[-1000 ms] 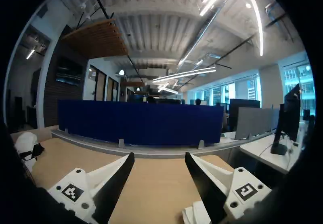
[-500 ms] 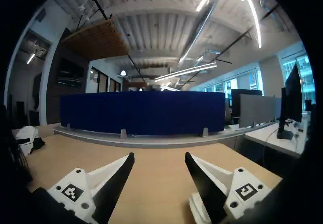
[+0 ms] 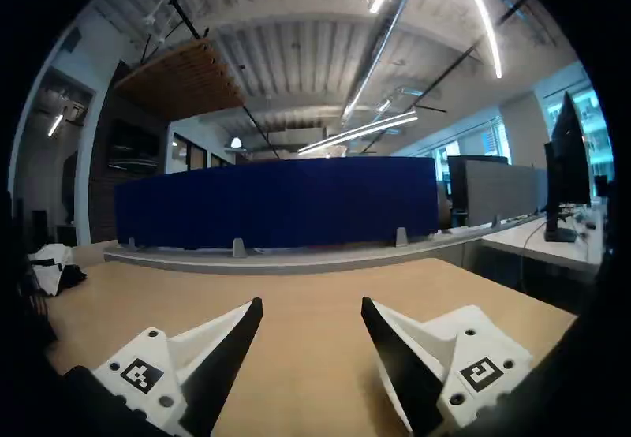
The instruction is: Fold towel
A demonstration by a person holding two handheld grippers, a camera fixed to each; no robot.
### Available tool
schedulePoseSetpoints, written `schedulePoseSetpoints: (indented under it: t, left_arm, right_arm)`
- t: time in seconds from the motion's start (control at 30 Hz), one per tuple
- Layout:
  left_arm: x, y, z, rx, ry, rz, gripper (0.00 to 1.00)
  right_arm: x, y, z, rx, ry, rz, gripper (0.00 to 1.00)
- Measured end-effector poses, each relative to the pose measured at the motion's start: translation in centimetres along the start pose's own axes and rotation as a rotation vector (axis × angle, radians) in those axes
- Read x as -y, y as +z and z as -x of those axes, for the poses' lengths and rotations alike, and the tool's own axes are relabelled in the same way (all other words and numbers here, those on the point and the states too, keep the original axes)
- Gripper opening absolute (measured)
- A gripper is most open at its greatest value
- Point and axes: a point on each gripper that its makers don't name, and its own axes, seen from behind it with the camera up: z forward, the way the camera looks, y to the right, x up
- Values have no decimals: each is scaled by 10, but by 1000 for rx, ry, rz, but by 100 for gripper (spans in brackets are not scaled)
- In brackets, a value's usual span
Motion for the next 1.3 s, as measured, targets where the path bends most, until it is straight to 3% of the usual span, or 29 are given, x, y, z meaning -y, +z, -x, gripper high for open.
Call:
schedulePoseSetpoints:
  t: [0.4,1.0,1.3]
  left_arm:
    - [0,-1,0,0,0,0,95]
    - [0,0,0,0,0,0,95]
    - [0,0,0,0,0,0,95]
  right_arm:
    - [8,-1,10,4,28,-9,97]
    - [16,-1,17,6,-52,-10,97]
    - [16,-1,16,9,-56,-6,97]
